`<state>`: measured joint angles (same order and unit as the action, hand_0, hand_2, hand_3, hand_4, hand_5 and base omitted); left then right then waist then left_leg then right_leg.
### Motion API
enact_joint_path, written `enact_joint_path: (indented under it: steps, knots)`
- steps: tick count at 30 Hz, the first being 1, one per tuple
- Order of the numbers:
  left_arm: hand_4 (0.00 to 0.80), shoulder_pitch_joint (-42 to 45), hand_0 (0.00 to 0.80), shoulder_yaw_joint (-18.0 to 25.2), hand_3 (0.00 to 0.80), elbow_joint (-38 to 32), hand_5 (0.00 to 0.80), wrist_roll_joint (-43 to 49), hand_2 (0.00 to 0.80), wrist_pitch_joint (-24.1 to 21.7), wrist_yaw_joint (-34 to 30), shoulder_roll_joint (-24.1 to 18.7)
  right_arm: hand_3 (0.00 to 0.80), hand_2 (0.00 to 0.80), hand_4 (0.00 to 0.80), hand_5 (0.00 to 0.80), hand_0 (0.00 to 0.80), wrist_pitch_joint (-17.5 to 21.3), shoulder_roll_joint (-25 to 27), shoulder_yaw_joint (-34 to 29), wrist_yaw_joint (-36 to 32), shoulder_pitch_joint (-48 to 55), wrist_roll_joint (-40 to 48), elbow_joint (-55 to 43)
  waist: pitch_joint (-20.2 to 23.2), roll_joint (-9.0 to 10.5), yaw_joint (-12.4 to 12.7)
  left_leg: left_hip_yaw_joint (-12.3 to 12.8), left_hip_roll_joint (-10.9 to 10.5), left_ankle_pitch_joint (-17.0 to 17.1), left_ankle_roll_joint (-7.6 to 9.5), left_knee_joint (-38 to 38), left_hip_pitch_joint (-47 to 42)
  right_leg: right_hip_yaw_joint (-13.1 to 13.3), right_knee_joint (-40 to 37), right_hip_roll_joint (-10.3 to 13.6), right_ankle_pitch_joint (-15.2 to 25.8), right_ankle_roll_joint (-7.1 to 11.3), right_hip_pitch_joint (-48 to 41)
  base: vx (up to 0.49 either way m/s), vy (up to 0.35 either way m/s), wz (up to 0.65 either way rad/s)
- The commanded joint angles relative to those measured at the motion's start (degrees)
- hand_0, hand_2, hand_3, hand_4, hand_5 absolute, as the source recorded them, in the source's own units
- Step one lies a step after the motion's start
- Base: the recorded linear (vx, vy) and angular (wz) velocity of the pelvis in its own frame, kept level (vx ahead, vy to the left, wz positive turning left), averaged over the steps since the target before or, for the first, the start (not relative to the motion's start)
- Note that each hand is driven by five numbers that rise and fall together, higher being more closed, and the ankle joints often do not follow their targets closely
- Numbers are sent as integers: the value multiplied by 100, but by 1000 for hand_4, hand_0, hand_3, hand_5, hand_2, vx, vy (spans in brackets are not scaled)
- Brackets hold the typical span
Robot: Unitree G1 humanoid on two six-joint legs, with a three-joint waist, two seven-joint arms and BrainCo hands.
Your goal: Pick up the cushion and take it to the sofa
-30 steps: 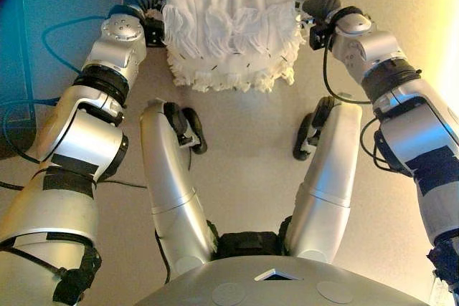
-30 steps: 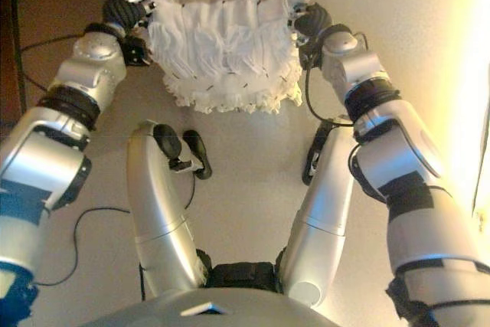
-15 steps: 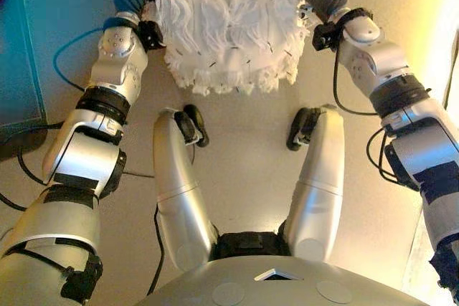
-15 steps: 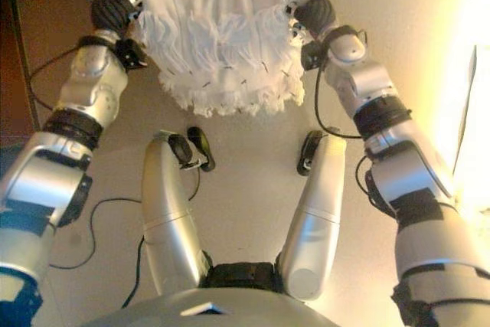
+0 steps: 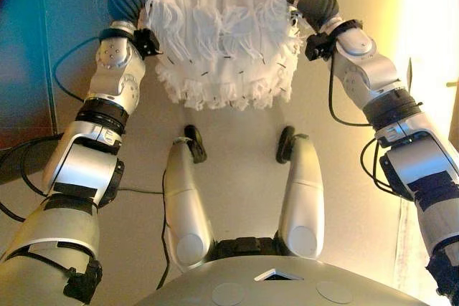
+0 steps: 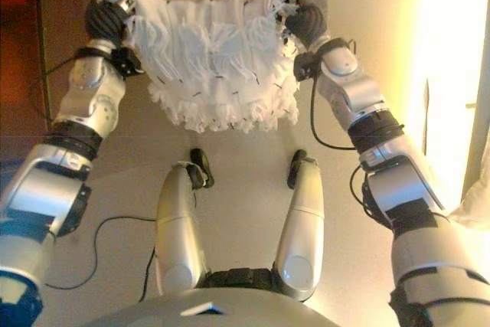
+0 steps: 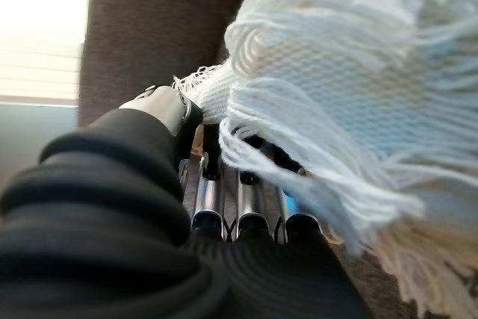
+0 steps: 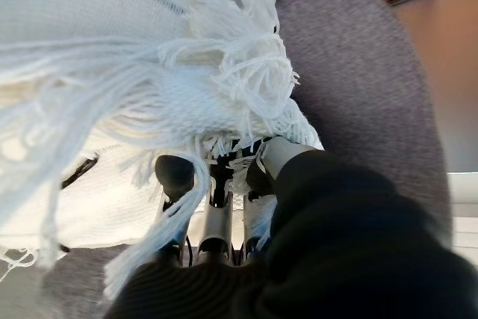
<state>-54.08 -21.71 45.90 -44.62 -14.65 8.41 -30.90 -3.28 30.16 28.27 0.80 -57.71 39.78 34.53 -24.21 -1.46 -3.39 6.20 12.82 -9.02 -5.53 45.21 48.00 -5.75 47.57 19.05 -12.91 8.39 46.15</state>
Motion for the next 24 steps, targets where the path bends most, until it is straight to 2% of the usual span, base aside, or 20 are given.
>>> enact_joint_path:
  steps: [1, 4, 5, 12, 19, 24]
  knots:
    - [800, -256, 800, -54, 800, -551, 800, -2, 800, -420, -183, 549, 800, 800, 800, 800, 800, 330, -717, -135, -118, 70, -66, -570, 858, -27, 219, -217, -189, 92, -10, -985, -596, 142, -1256, 62, 748, -173, -586, 99, 12, 3]
    - [800, -145, 800, -30, 800, -617, 800, 273, 800, -322, -123, 624, 800, 800, 800, 800, 800, 257, -765, -137, -91, 210, -26, -622, 1017, 25, 263, -210, -350, 201, 8, -1400, -1048, 36, -1734, 30, 888, -97, -1068, 95, 15, -2]
    - [800, -111, 800, -52, 800, -628, 800, 355, 800, -277, -125, 628, 800, 800, 800, 800, 800, 211, -779, -142, -73, 261, -34, -648, 1079, 52, 270, -178, -432, 418, 62, -1633, -1197, -16, -1989, 36, 1098, -111, -1238, 88, 20, -7]
    - [800, 225, 800, -76, 800, -750, 800, 433, 800, 177, -315, 676, 800, 800, 800, 800, 800, -31, -901, -88, 76, 624, 211, -677, 1686, 205, 373, -49, -664, 608, 78, -2767, -2721, -337, -3185, 108, 1339, 129, -2823, 268, 7, 4]
    - [800, 810, 800, 30, 800, -1051, 800, 615, 800, 603, -356, 749, 800, 800, 800, 800, 800, -283, -1087, -107, 236, 1112, 363, -822, 2357, 256, 392, 161, -728, 654, 77, -3593, -3942, -524, -4089, 60, 1540, 297, -4082, 305, 28, 2]
    - [800, 1161, 800, 120, 800, -1220, 800, 609, 800, 815, -452, 703, 800, 800, 800, 800, 800, -401, -1200, -137, 413, 1469, 369, -961, 2517, 266, 405, 283, -772, 603, 121, -3810, -4414, -547, -4177, 164, 1625, 352, -4462, 174, 66, 4]
